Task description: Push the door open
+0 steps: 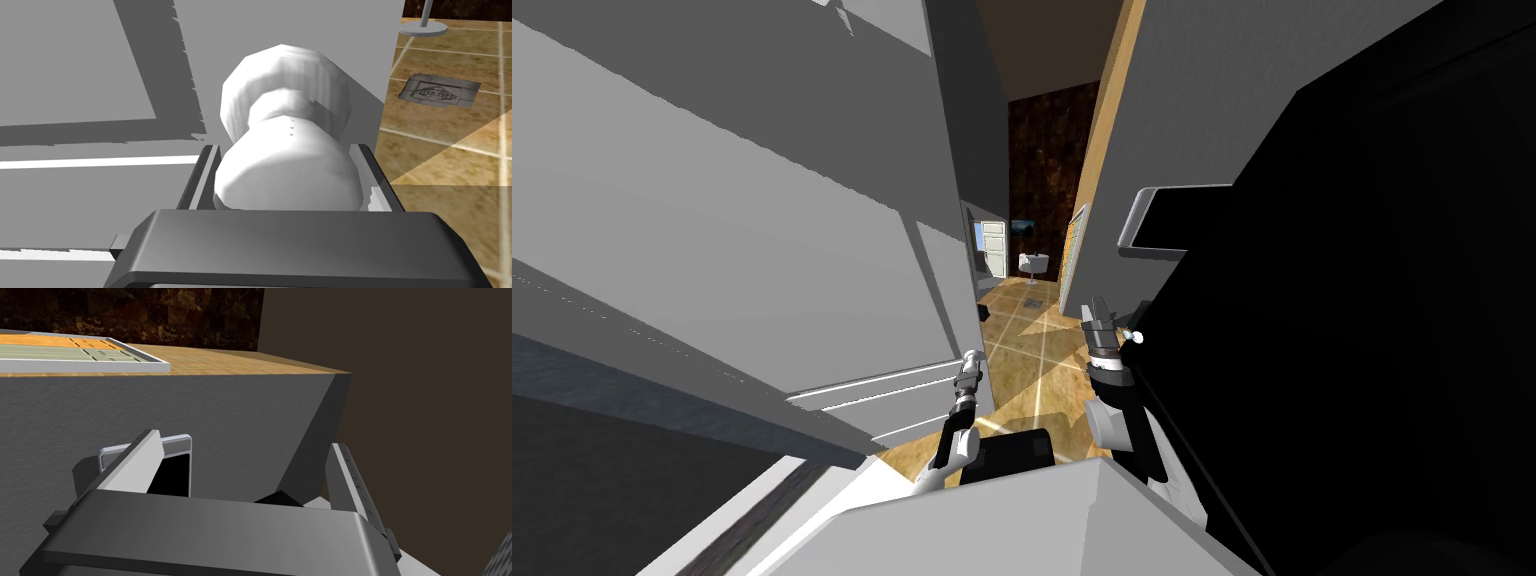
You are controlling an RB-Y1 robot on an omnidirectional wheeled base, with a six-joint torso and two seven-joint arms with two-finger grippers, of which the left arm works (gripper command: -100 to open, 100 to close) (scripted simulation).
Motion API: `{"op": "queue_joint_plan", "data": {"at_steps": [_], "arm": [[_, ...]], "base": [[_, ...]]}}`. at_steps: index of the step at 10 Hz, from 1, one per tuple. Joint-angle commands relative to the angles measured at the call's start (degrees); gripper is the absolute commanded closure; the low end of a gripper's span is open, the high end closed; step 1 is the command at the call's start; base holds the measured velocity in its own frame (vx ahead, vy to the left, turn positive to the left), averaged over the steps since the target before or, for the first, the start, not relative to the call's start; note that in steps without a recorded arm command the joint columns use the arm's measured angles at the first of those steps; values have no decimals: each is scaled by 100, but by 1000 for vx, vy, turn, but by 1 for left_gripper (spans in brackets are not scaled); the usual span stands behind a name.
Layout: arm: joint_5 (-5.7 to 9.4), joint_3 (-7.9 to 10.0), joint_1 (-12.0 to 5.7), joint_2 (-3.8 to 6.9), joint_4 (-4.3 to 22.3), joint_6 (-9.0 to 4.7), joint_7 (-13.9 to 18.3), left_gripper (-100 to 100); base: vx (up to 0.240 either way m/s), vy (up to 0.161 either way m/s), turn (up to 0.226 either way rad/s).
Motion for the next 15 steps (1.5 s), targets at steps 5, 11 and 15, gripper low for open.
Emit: {"op": "queue_joint_plan", "data": {"at_steps": [5, 11, 15], "arm": [[154, 228, -26, 170, 18, -55, -39, 100], [358, 532, -62, 279, 42, -128, -91, 100], [539, 802, -93, 300, 63, -193, -138, 100]], "base": [[178, -31, 33], [178, -22, 50], [173, -47, 66]]}}
